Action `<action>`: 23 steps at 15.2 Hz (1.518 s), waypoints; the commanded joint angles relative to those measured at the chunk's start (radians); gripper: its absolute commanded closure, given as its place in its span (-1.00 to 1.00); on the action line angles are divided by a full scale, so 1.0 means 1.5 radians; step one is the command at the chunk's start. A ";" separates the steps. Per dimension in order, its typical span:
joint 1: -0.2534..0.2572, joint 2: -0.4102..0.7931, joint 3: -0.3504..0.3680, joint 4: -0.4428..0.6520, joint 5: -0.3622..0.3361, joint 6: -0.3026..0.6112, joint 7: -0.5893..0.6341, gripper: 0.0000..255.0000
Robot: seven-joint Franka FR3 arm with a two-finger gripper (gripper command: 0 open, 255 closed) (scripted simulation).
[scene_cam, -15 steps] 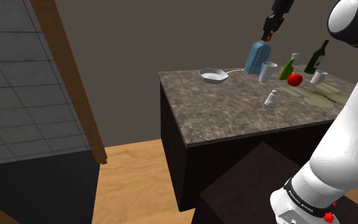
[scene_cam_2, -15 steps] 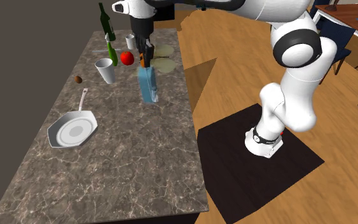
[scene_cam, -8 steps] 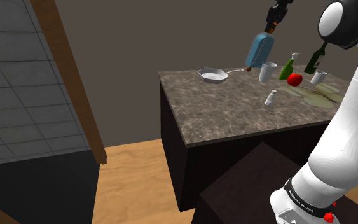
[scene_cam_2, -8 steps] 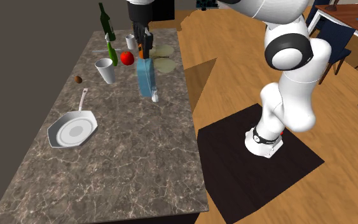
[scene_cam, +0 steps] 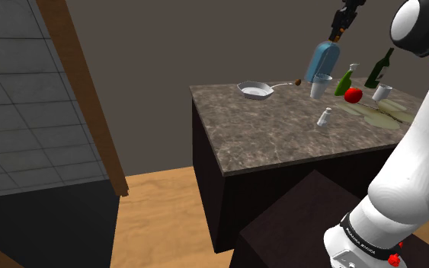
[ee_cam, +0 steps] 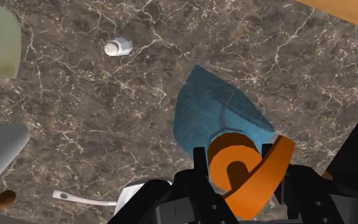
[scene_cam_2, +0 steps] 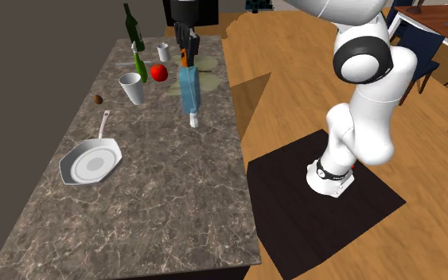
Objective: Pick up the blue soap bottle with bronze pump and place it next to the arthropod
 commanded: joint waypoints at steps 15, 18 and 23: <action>-0.133 0.002 -0.082 -0.147 0.017 0.113 -0.244 1.00; -0.171 0.029 -0.095 -0.146 0.037 0.124 -0.295 1.00; -0.246 0.089 -0.107 -0.125 0.082 0.132 -0.382 1.00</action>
